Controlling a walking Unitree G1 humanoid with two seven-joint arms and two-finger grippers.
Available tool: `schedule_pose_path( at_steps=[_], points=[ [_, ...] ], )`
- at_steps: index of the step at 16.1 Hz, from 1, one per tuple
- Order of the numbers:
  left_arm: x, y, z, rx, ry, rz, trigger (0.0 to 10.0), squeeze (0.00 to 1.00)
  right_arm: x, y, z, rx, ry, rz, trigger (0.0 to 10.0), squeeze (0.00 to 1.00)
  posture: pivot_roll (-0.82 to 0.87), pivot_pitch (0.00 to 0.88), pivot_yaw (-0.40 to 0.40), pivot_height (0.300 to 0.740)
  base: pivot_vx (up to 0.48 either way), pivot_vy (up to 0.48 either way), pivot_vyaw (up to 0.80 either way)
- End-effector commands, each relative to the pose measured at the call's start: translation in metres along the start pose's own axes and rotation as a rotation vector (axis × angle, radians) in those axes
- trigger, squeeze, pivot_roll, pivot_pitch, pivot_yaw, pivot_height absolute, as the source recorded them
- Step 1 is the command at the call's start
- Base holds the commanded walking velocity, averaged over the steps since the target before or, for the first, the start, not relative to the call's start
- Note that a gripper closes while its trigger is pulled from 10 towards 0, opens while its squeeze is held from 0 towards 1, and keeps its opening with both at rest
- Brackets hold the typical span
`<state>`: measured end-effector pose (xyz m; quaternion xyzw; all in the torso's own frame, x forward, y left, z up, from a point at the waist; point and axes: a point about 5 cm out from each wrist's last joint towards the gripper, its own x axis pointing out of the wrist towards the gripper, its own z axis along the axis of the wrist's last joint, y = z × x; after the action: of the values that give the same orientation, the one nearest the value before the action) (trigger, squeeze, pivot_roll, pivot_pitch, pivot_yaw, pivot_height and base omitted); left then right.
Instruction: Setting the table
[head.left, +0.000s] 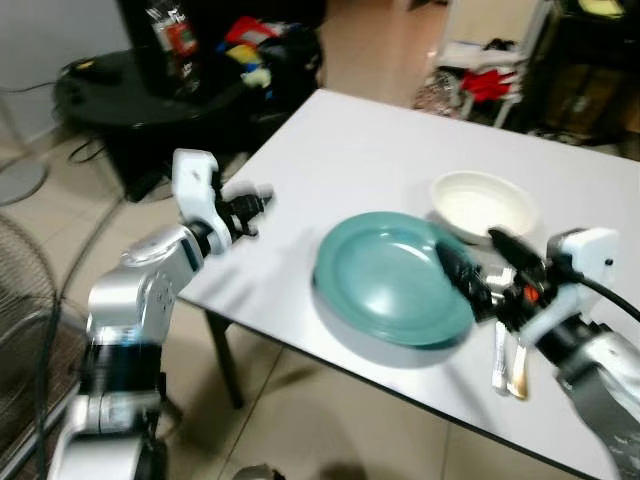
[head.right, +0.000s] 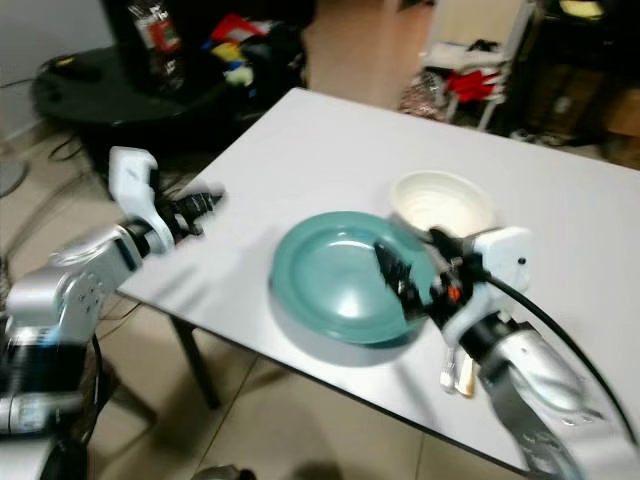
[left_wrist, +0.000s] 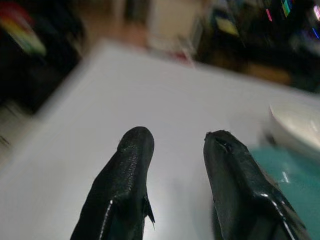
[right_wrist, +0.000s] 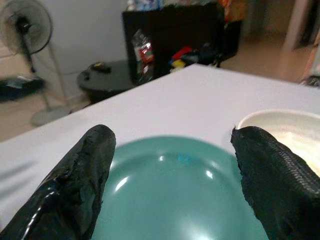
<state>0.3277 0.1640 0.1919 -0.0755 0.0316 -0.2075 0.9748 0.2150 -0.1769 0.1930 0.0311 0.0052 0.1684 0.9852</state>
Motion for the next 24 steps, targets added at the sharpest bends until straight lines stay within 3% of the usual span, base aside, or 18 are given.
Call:
schedule_pose_path(
  at_steps=[1, 2, 3, 5, 6, 8, 9, 10, 11, 16, 24],
  points=[
    [-0.009, -0.004, 0.012, 0.071, -0.07, 0.046, 10.0, 0.58, 0.004, 0.0, 0.003, -0.03, -0.039, -0.045, 10.0, 0.35, -0.03, 0.0, 0.028, 0.74, 0.0, 0.0, 0.8],
    [-0.019, -0.015, 0.017, 0.118, -0.104, 0.063, 10.0, 0.94, 0.008, 0.0, 0.005, -0.038, -0.079, -0.089, 10.0, 0.64, -0.03, 0.0, 0.028, 0.74, 0.0, 0.0, 0.8],
    [-0.021, -0.018, 0.017, 0.134, -0.114, 0.058, 10.0, 1.0, 0.009, 0.0, 0.006, -0.043, -0.088, -0.097, 10.0, 0.65, -0.03, 0.0, 0.028, 0.74, 0.0, 0.0, 0.8],
    [-0.03, -0.027, 0.015, 0.14, -0.132, 0.065, 10.0, 1.0, 0.012, 0.003, 0.004, -0.063, -0.104, -0.097, 10.0, 0.67, 0.0, 0.0, 0.004, 0.74, 0.0, 0.0, 0.8],
    [-0.035, -0.027, 0.013, 0.191, -0.13, 0.107, 10.0, 1.0, 0.013, 0.002, 0.003, -0.078, -0.105, -0.114, 10.0, 0.71, 0.01, 0.0, -0.001, 0.74, 0.0, 0.0, 0.8],
    [-0.041, -0.027, 0.008, 0.205, -0.106, 0.14, 10.0, 1.0, 0.013, 0.002, 0.001, -0.085, -0.111, -0.139, 10.0, 0.73, 0.01, 0.0, 0.0, 0.74, 0.0, 0.0, 0.8],
    [-0.043, -0.025, 0.006, 0.254, -0.11, 0.155, 10.0, 0.88, 0.013, 0.004, -0.002, -0.062, -0.098, -0.152, 10.0, 0.73, 0.01, 0.0, 0.006, 0.74, 0.0, 0.0, 0.8],
    [-0.044, -0.025, 0.003, 0.263, -0.103, 0.16, 10.0, 0.19, 0.011, 0.006, -0.005, -0.047, -0.08, -0.143, 10.0, 0.74, 0.01, 0.0, 0.009, 0.74, 0.0, 0.0, 0.8],
    [-0.044, -0.023, 0.001, 0.259, -0.113, 0.179, 10.0, 0.0, 0.01, 0.009, -0.008, -0.041, -0.07, -0.129, 10.0, 0.73, 0.02, 0.0, 0.01, 0.74, 0.0, 0.0, 0.8],
    [-0.051, -0.023, -0.006, 0.327, -0.066, 0.211, 10.0, 0.0, 0.008, 0.014, -0.016, -0.037, -0.05, -0.114, 10.0, 0.73, 0.03, 0.0, 0.0, 0.74, 0.0, 0.0, 0.8],
    [-0.055, -0.021, -0.009, 0.339, -0.051, 0.248, 10.0, 0.0, 0.009, 0.015, -0.022, 0.009, -0.049, -0.121, 10.0, 0.71, 0.05, 0.0, -0.009, 0.74, 0.0, 0.0, 0.8]
  ],
)
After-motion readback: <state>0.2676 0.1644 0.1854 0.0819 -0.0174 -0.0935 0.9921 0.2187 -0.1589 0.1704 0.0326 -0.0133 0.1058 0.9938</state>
